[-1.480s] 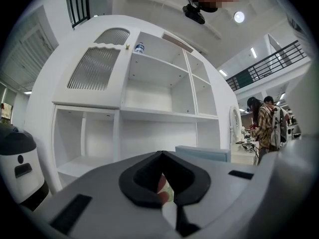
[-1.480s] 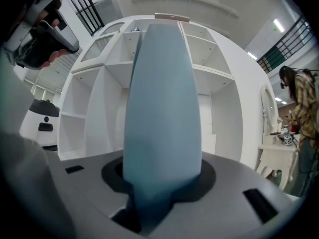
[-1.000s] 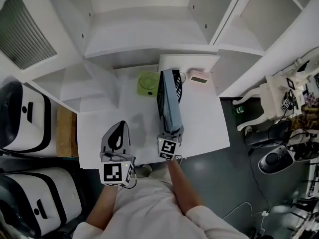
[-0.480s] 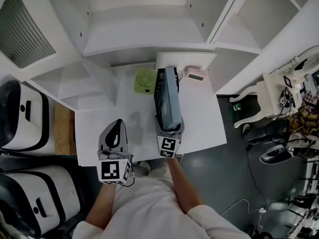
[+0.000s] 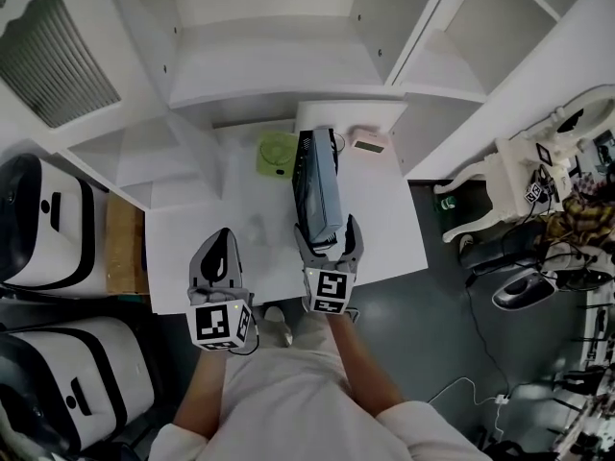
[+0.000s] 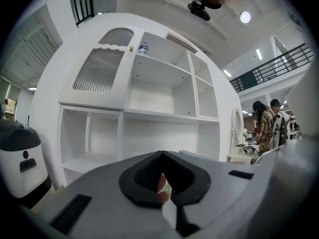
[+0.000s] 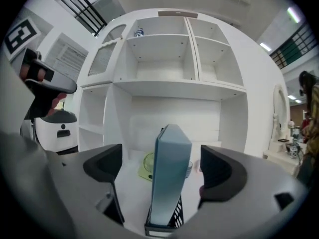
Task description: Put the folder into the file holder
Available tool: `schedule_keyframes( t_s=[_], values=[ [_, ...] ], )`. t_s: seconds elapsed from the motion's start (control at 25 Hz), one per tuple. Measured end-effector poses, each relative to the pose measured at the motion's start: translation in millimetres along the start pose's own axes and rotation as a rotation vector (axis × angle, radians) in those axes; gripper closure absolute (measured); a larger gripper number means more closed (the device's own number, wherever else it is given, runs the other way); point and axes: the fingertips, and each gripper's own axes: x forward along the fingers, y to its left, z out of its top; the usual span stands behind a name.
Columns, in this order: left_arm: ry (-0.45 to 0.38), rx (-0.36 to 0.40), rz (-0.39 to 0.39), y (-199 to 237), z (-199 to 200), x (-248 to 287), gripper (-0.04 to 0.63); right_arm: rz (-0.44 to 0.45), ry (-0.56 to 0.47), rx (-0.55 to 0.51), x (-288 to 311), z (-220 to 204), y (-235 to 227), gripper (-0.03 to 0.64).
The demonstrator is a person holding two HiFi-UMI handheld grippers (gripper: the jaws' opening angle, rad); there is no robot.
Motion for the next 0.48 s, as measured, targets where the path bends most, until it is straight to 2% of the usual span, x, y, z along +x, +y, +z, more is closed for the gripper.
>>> schedule_keyframes(
  t_s=[0.16,0.28,0.44,0.48],
  values=[
    [-0.015,-0.004,0.0,4.1,10.7,-15.7,0.603,-0.058,0.002,-0.023,-28.9,37.9,-1.3,0.158],
    [-0.02,0.006,-0.014,2.3,12.5,-25.7,0.603,-0.103,-0.034,-0.024,-50.8,66.3,-6.0,0.35],
    [-0.032,0.006,-0.016,-6.9,14.7,-40.0,0.603,-0.099,-0.079,-0.009,-75.9,91.1,-9.5,0.567],
    [-0.037,0.005,-0.011,-10.1,15.2,-45.4,0.603,-0.089,-0.087,-0.008,-82.8,94.1,-9.3,0.59]
  ],
)
